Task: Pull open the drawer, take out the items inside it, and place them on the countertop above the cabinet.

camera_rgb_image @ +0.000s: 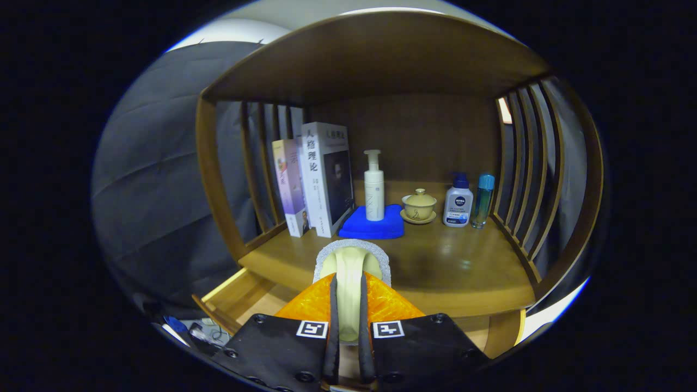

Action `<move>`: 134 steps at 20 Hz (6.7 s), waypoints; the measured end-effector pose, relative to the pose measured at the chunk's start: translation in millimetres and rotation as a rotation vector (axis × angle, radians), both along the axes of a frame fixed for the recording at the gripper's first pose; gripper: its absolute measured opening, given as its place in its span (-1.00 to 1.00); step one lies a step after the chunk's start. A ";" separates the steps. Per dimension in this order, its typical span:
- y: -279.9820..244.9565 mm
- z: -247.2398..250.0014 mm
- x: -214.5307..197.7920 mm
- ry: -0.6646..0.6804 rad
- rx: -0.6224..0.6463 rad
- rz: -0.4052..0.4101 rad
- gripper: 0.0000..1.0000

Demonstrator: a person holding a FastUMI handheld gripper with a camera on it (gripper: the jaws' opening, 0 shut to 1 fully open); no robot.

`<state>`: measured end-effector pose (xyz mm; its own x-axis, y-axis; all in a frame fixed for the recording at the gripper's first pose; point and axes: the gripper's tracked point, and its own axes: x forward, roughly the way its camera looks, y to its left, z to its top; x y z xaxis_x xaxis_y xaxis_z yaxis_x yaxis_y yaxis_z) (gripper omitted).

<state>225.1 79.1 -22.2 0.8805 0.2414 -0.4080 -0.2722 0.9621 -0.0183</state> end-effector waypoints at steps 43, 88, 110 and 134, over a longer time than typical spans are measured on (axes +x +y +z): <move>-19.3 -46.0 -164.4 -0.427 -0.110 -0.237 1.00; -28.3 -175.7 -55.5 -0.155 -0.088 -0.339 0.94; -24.1 -71.5 -86.9 -0.357 -0.077 -0.280 0.96; -68.5 -9.4 -245.3 -0.398 -0.088 -0.265 0.95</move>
<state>-20.2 10.7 -31.6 0.9988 -0.0325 -0.0357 0.0266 0.9874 -0.1559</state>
